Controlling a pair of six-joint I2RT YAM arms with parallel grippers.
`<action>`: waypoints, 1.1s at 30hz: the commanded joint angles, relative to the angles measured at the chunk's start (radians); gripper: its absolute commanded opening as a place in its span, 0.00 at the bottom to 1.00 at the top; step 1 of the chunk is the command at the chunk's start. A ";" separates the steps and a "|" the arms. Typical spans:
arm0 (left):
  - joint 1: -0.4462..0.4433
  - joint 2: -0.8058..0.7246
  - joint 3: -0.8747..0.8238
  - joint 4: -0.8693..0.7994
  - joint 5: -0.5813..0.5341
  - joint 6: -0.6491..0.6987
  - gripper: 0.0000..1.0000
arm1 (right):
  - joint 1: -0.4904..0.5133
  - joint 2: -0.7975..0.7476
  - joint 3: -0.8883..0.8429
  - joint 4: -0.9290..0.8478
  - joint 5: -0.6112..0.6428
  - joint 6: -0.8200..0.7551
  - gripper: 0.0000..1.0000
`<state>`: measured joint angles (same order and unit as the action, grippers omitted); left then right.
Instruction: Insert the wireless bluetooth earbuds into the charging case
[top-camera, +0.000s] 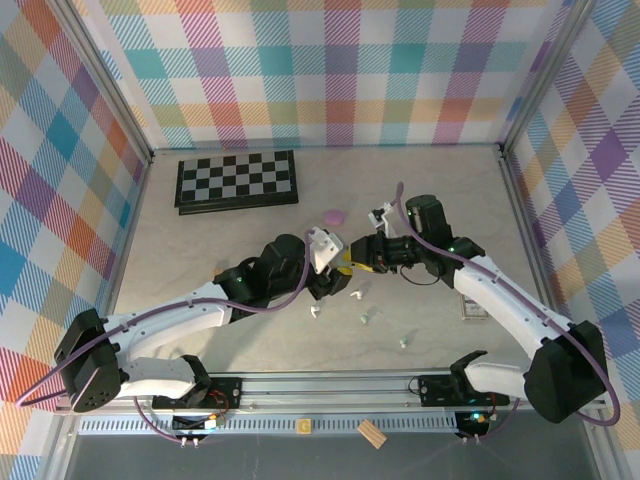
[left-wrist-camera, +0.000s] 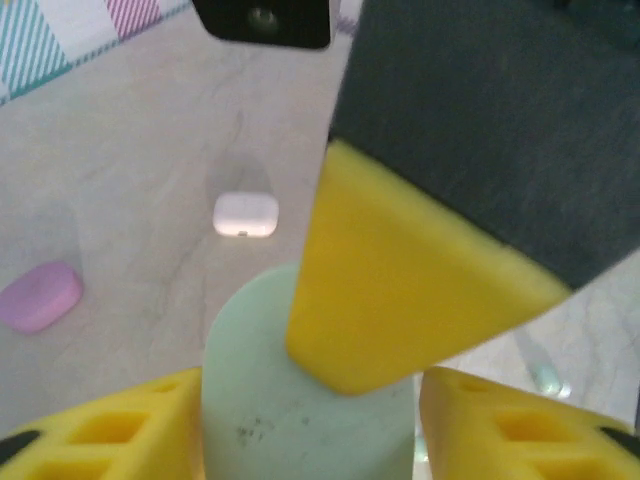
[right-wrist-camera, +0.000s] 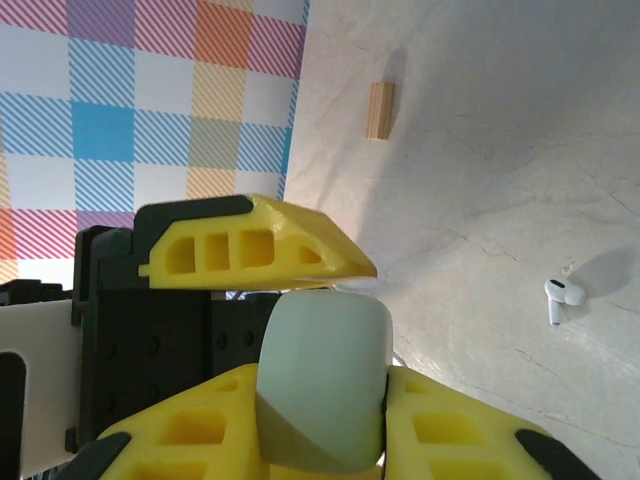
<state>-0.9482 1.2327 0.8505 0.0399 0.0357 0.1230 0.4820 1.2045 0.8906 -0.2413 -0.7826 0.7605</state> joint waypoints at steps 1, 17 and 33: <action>-0.011 -0.052 -0.062 0.193 -0.038 -0.012 0.74 | -0.030 -0.041 -0.031 0.093 -0.033 0.068 0.21; 0.002 0.002 -0.263 0.912 -0.070 0.101 1.00 | -0.148 -0.006 -0.158 0.956 -0.206 0.735 0.17; 0.143 0.223 -0.199 1.283 0.259 -0.088 0.75 | -0.149 -0.039 -0.175 1.040 -0.152 0.834 0.15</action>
<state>-0.8070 1.4460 0.6113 1.2106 0.2008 0.0673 0.3393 1.1866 0.7277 0.7250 -0.9470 1.5654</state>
